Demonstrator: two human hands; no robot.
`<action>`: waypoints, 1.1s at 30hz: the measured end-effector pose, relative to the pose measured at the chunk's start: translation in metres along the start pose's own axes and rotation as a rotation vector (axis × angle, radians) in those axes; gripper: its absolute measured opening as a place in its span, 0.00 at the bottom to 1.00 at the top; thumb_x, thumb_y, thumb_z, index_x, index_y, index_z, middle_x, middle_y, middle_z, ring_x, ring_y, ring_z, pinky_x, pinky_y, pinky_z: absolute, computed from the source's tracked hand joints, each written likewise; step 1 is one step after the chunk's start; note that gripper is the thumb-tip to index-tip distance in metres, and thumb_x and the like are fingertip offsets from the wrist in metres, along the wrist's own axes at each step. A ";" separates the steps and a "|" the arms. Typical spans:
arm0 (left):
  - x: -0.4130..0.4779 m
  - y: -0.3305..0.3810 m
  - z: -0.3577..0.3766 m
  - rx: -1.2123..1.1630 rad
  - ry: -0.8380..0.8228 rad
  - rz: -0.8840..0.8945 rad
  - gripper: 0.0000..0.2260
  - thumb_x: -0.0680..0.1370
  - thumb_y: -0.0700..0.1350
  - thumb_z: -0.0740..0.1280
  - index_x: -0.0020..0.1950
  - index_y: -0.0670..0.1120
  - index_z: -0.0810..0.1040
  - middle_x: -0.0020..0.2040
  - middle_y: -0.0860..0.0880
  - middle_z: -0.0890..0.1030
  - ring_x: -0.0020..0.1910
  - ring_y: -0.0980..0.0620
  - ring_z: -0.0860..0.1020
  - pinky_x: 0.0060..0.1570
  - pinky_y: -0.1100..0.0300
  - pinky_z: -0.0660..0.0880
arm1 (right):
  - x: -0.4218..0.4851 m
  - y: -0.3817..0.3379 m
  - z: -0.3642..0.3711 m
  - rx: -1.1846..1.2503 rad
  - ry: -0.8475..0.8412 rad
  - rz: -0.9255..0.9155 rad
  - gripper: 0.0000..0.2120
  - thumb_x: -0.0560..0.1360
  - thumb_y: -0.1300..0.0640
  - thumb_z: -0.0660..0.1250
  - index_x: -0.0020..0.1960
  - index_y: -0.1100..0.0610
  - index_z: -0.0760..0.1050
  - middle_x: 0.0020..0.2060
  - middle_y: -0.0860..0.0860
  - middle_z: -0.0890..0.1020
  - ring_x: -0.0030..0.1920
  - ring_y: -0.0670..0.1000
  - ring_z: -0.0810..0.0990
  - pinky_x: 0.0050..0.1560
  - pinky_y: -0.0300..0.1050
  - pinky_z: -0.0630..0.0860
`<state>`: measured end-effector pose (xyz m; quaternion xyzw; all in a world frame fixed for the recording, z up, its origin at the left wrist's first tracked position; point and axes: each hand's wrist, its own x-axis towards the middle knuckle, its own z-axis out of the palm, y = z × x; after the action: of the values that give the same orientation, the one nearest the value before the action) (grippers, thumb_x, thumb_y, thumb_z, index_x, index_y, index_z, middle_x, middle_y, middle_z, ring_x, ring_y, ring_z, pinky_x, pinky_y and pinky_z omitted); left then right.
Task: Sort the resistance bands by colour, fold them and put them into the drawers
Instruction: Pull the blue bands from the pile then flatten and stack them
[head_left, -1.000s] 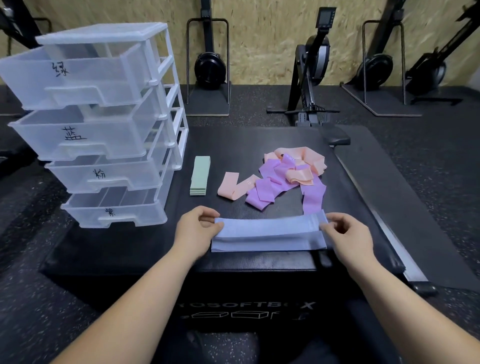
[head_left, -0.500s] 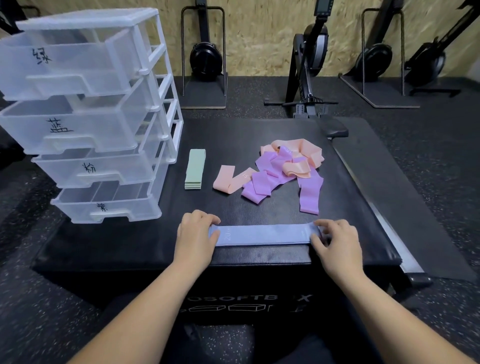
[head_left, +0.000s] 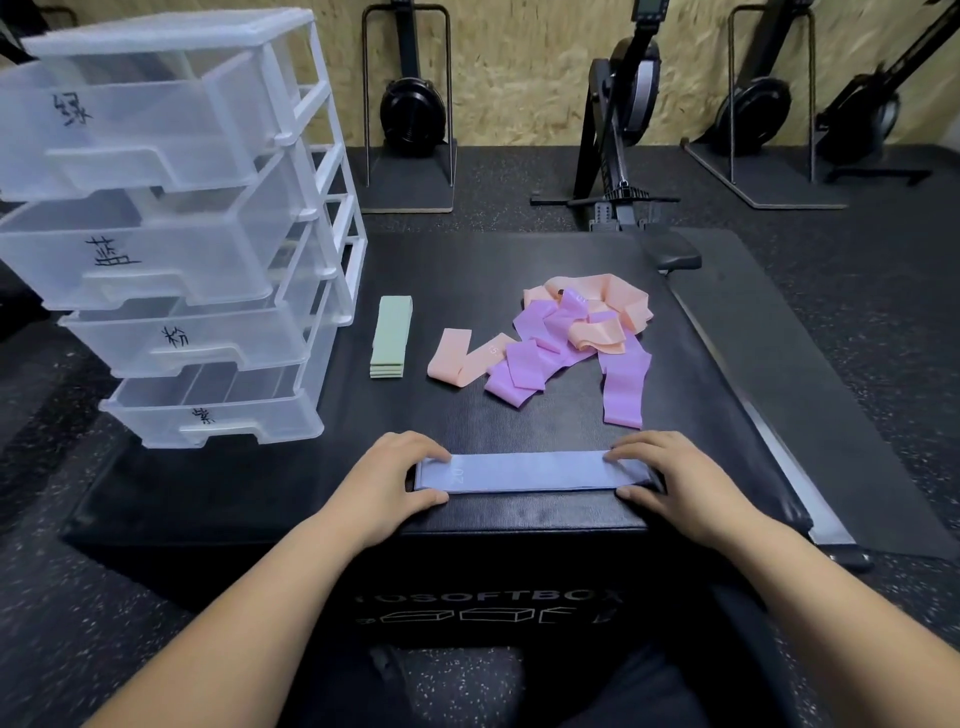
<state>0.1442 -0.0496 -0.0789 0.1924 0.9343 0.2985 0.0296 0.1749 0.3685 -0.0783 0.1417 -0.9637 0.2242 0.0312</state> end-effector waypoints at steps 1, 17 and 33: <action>0.001 0.000 0.000 -0.002 0.002 0.002 0.20 0.73 0.52 0.80 0.62 0.61 0.80 0.61 0.67 0.78 0.63 0.61 0.73 0.67 0.57 0.71 | 0.001 0.000 -0.001 -0.001 -0.002 -0.004 0.20 0.73 0.44 0.79 0.64 0.39 0.80 0.63 0.35 0.78 0.64 0.47 0.75 0.65 0.53 0.77; 0.004 -0.004 -0.006 -0.051 -0.005 0.001 0.22 0.71 0.54 0.81 0.62 0.61 0.80 0.61 0.66 0.78 0.64 0.61 0.76 0.66 0.57 0.74 | 0.005 -0.003 -0.014 0.022 -0.051 0.034 0.25 0.71 0.38 0.79 0.66 0.39 0.79 0.64 0.34 0.77 0.63 0.44 0.76 0.65 0.47 0.75; 0.009 0.013 0.010 0.040 0.007 0.079 0.16 0.74 0.55 0.79 0.60 0.61 0.81 0.60 0.66 0.78 0.60 0.56 0.73 0.64 0.54 0.73 | 0.027 -0.023 -0.013 0.149 -0.041 0.670 0.18 0.70 0.50 0.81 0.57 0.52 0.83 0.46 0.47 0.86 0.50 0.53 0.83 0.48 0.45 0.74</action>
<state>0.1416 -0.0308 -0.0794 0.2285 0.9320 0.2811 0.0106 0.1557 0.3477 -0.0542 -0.1765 -0.9380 0.2889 -0.0742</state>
